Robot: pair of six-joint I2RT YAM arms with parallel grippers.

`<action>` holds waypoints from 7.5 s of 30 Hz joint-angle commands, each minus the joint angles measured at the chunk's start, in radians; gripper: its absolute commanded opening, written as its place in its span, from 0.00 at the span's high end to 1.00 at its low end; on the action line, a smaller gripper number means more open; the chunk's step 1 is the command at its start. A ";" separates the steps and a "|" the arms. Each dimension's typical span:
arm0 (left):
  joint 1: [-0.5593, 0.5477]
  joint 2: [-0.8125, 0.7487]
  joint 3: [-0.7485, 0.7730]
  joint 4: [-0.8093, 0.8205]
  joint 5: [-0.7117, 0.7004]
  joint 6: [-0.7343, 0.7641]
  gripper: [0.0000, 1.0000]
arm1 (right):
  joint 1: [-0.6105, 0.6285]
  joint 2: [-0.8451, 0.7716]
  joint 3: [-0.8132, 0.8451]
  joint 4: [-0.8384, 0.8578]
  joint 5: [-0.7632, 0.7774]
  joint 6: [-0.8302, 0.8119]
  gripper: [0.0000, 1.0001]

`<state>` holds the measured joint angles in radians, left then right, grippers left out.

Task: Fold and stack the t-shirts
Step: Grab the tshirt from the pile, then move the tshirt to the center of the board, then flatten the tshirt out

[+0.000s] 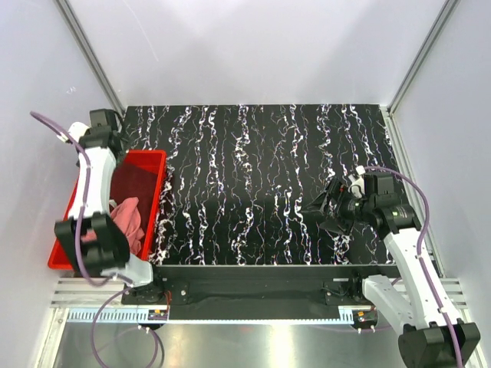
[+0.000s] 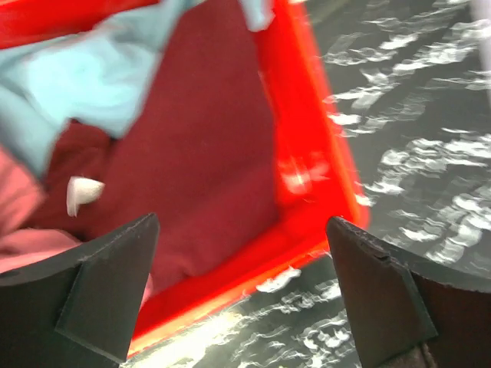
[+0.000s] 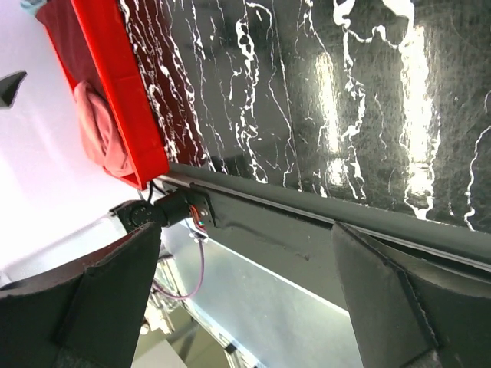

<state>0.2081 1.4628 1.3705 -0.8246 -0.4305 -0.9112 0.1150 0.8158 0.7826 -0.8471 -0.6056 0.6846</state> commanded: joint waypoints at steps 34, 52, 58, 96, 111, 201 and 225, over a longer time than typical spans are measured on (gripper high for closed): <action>-0.137 0.077 0.554 -0.360 -0.286 0.012 1.00 | -0.005 0.166 0.218 -0.099 0.056 -0.165 0.00; -0.475 -0.358 0.162 0.145 0.704 0.037 0.04 | -0.005 0.138 0.244 -0.132 0.090 -0.131 0.00; -0.493 -0.534 -0.049 -0.205 0.370 0.161 0.06 | 0.000 0.172 0.233 -0.130 0.075 -0.192 0.00; -0.500 -0.719 -0.304 -0.212 0.518 0.215 0.74 | 0.442 0.935 0.863 0.271 0.377 -0.178 1.00; -0.498 -0.812 -0.226 -0.243 0.395 0.201 0.76 | 0.480 0.922 1.546 0.280 -0.023 -0.020 1.00; -0.498 -0.759 -0.160 -0.191 0.518 0.324 0.63 | 0.568 0.917 1.822 -0.030 0.310 -0.177 1.00; -0.498 -0.923 -0.106 -0.318 0.476 0.420 0.29 | 0.471 0.370 0.873 0.025 0.387 0.000 0.97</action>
<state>-0.2878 0.5312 1.2636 -1.1397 0.0490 -0.5404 0.5915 1.2446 1.6707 -0.8112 -0.2203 0.6559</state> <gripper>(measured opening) 0.702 0.028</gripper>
